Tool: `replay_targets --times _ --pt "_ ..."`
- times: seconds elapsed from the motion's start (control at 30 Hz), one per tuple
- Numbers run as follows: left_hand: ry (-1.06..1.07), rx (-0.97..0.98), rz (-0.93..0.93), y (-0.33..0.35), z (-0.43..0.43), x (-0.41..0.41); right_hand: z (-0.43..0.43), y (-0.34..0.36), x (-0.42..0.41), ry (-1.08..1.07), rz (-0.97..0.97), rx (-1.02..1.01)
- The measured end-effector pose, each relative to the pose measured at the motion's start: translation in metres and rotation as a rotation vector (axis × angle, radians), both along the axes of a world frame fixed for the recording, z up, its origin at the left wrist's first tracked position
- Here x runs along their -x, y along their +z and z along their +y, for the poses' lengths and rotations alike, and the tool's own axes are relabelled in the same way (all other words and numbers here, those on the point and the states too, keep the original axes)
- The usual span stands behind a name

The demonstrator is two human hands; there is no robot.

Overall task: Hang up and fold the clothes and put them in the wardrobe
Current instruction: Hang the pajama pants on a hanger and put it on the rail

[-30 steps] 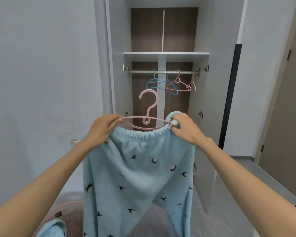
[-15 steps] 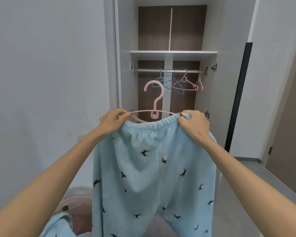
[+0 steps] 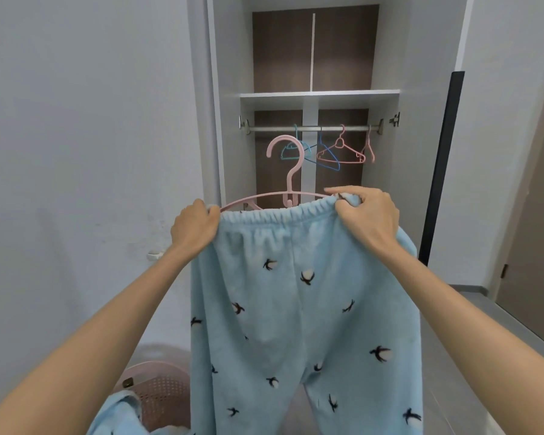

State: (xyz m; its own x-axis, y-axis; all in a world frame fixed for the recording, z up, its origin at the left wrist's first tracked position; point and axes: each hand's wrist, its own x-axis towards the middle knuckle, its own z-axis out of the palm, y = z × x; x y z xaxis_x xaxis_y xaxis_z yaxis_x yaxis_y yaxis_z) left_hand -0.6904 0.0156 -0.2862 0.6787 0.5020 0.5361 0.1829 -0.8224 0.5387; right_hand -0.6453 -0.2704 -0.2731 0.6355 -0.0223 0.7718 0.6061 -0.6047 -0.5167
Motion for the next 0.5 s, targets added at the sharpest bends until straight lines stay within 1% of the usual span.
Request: replay_targets --times 0.1,0.17,0.23,0.27,0.3,0.33,0.4,0.5 --pt "-0.052 0.078 -0.044 0.007 0.000 -0.003 -0.008 0.000 0.000 0.073 0.011 0.131" --pt "-0.067 0.135 -0.057 0.016 -0.002 -0.007 -0.009 -0.001 -0.001 0.111 0.032 0.259" --pt "-0.068 0.147 -0.074 0.029 -0.005 -0.013 -0.008 -0.006 0.000 0.118 0.048 0.418" --pt "-0.073 0.142 -0.085 0.037 -0.007 -0.015 -0.007 -0.008 0.001 0.125 0.049 0.438" --pt "-0.095 0.140 -0.093 0.042 -0.008 -0.017 -0.007 -0.008 0.002 0.137 0.055 0.399" --pt "-0.143 0.142 -0.095 0.046 -0.009 -0.019 -0.008 -0.007 0.002 0.151 0.070 0.316" --pt "-0.299 0.162 -0.042 0.046 -0.012 -0.020 -0.011 -0.002 0.001 0.169 0.105 0.161" --pt "-0.547 0.193 0.205 0.033 -0.021 -0.016 -0.016 -0.001 -0.003 0.138 0.158 0.088"
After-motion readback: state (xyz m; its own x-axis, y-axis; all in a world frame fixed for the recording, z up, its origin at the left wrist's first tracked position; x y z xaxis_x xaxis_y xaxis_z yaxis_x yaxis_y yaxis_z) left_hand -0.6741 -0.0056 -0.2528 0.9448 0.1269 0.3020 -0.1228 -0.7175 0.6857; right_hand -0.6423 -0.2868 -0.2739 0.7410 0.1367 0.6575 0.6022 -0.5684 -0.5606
